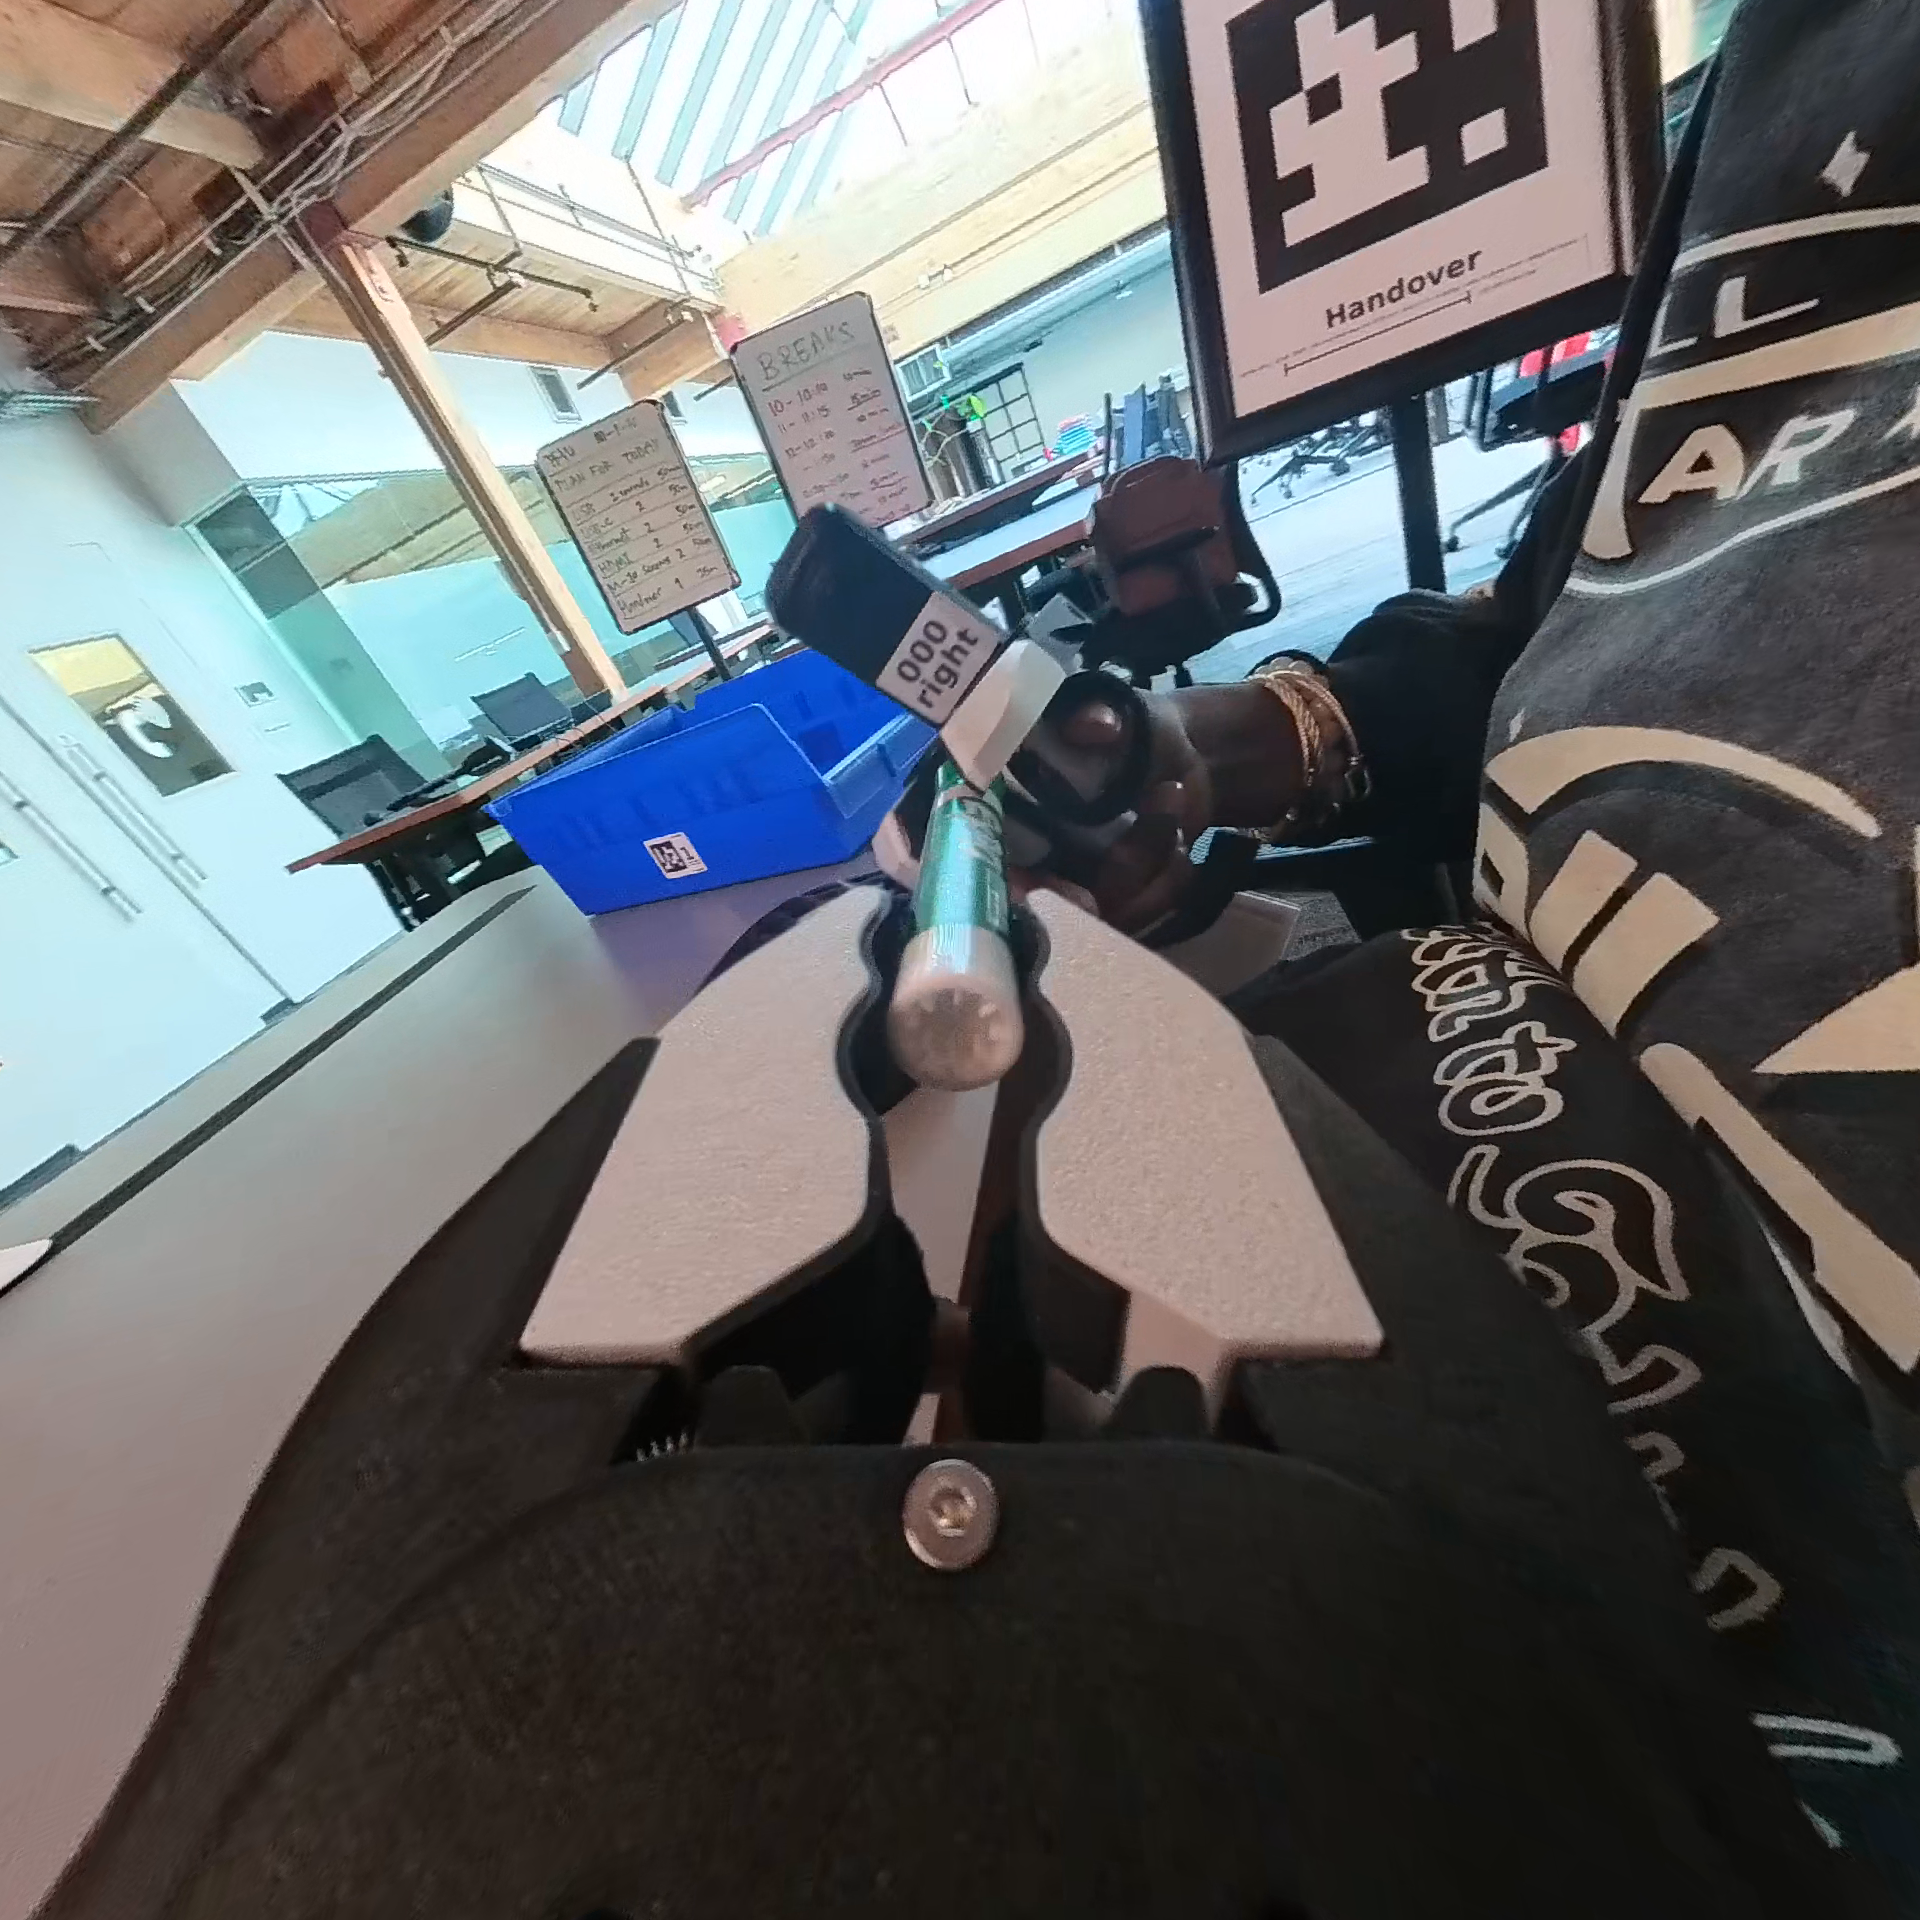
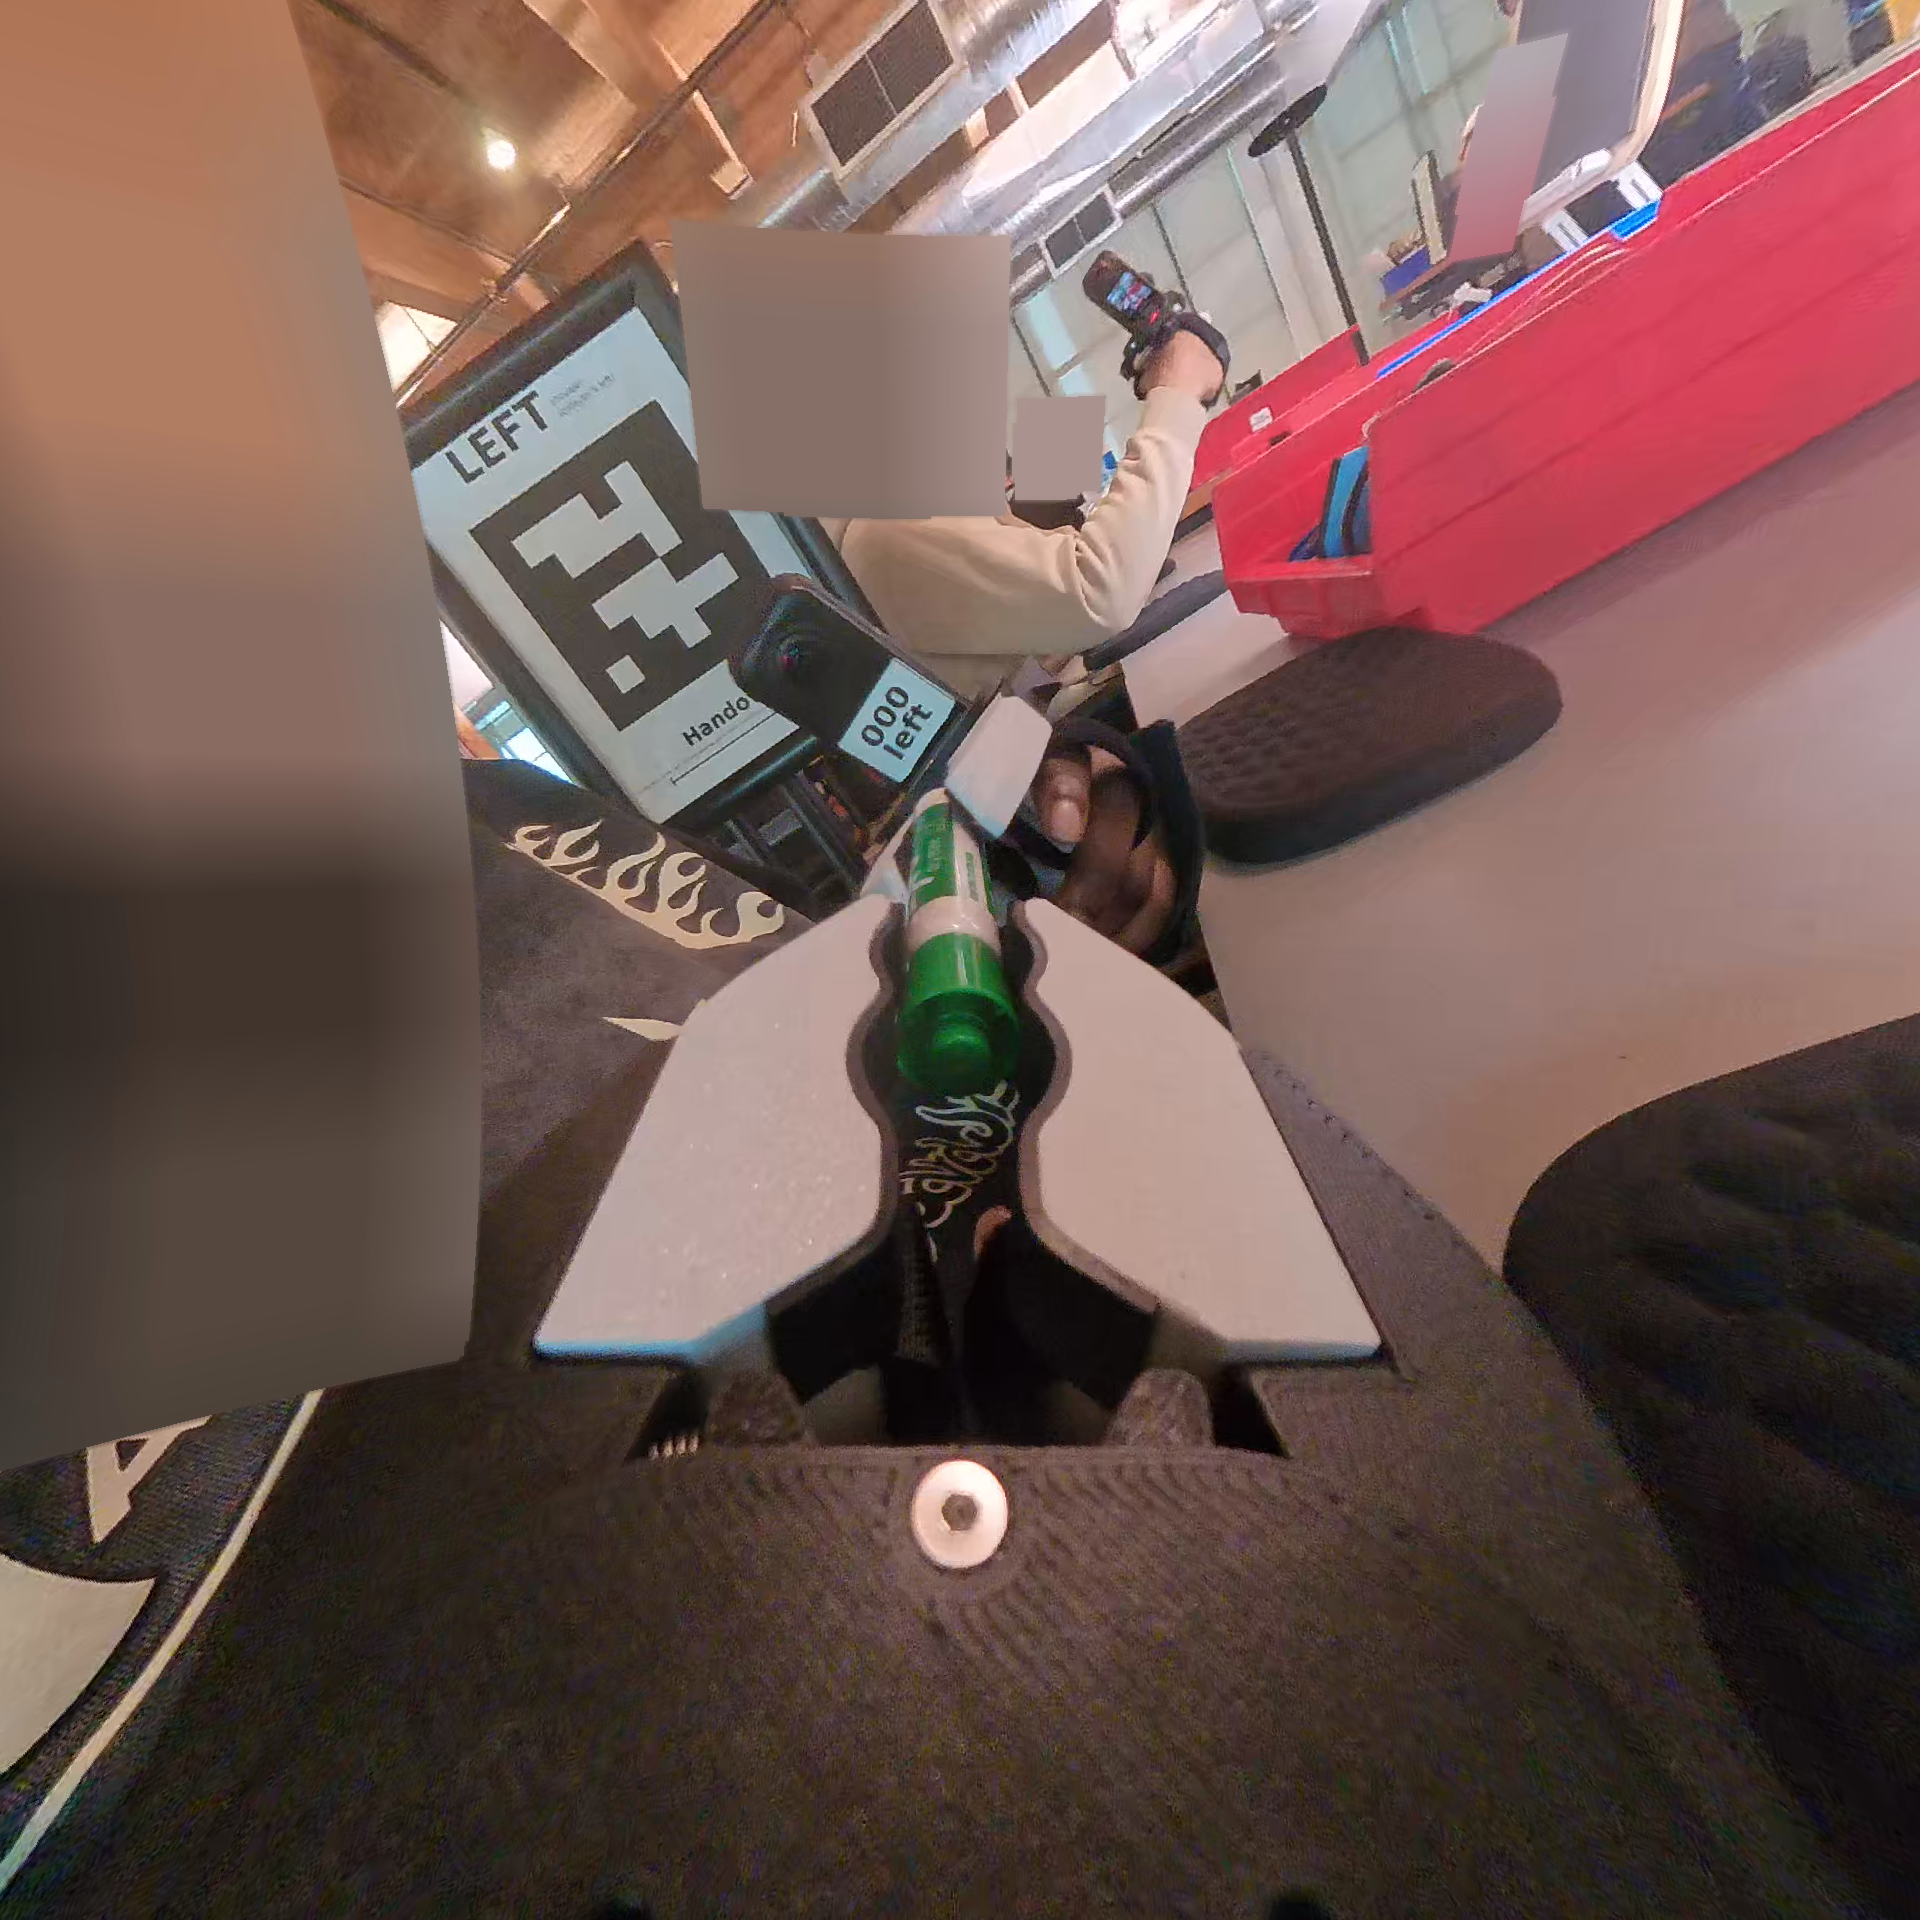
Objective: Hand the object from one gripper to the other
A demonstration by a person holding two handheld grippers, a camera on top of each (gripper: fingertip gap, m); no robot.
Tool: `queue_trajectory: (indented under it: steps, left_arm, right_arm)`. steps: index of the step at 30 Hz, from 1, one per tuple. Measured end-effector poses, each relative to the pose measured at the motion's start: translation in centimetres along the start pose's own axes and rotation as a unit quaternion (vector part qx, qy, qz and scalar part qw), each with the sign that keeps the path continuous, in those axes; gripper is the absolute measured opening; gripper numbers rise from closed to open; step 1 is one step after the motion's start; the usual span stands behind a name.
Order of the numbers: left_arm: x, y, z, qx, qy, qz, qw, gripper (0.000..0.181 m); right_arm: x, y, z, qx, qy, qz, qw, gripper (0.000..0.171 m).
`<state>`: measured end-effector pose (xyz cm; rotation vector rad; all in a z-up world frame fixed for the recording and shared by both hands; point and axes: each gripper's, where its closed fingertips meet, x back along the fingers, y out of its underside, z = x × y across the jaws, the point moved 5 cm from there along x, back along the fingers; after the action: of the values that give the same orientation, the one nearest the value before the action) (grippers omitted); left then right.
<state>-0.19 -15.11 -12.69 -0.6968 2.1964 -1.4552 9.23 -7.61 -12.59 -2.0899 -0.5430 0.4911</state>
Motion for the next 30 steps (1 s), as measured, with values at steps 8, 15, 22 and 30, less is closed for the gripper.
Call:
queue_trajectory:
  steps: [8,15,22,30]
  left_arm:
    - [0.1,-0.5,-0.4,0.228,0.076,0.057,0.969,0.020]
    - [-0.3,-0.3,-0.3,0.312,0.106,0.079,0.941,0.020]
    - [-0.3,-0.2,-0.3,0.279,0.095,0.073,0.953,0.021]
    - [0.5,-0.1,-0.6,0.050,-0.019,0.024,0.998,0.046]
  right_arm:
    - [0.2,0.1,-1.6,0.320,0.059,-0.019,0.945,0.043]
    - [-0.2,0.4,-2.7,0.421,0.077,-0.029,0.903,0.031]
    - [-0.4,0.4,-2.6,0.389,0.071,-0.032,0.918,0.020]
    - [-0.3,-0.3,-0.7,0.085,0.020,0.014,0.996,0.019]
